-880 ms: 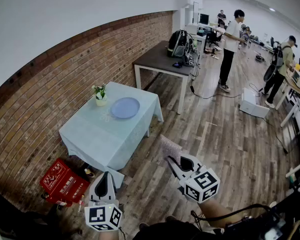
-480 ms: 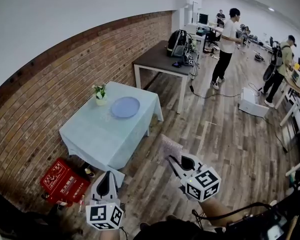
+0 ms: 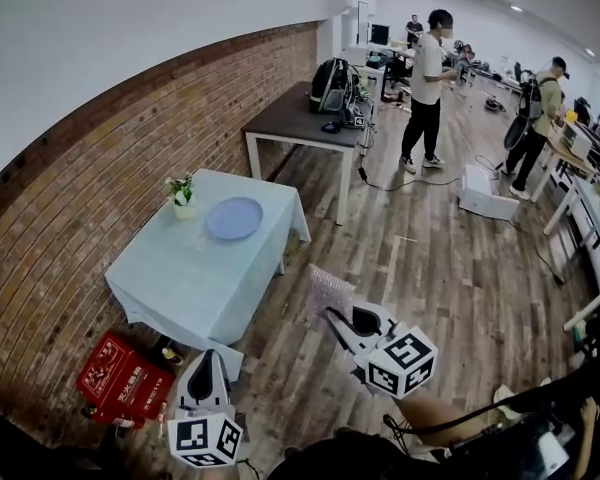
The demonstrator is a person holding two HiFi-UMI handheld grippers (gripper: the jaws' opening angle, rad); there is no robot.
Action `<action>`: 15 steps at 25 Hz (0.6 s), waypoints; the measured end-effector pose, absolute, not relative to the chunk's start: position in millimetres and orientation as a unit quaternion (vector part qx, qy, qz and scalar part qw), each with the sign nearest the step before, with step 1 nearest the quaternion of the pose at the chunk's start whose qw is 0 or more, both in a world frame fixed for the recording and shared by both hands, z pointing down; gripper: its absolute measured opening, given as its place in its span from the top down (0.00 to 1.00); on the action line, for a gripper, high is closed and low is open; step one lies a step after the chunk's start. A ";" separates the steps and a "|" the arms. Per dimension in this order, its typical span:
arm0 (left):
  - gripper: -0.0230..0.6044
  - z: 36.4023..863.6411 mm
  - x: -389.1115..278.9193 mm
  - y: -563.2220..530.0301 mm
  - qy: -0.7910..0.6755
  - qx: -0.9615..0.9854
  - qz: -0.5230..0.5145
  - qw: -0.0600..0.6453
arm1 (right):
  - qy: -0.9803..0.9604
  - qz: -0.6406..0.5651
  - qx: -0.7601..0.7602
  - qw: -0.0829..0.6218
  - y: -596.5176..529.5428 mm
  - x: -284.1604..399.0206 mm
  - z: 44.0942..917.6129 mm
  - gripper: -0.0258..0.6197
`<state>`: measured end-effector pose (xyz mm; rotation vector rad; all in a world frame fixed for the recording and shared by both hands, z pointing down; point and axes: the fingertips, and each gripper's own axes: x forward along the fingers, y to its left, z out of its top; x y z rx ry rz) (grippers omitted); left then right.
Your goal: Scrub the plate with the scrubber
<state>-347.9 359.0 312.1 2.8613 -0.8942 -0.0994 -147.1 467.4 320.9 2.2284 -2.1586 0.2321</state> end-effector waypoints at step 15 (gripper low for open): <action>0.95 323.5 -339.9 335.8 -0.242 0.966 -0.035 0.081 | -0.670 0.090 0.737 0.003 446.7 -151.5 331.7 0.85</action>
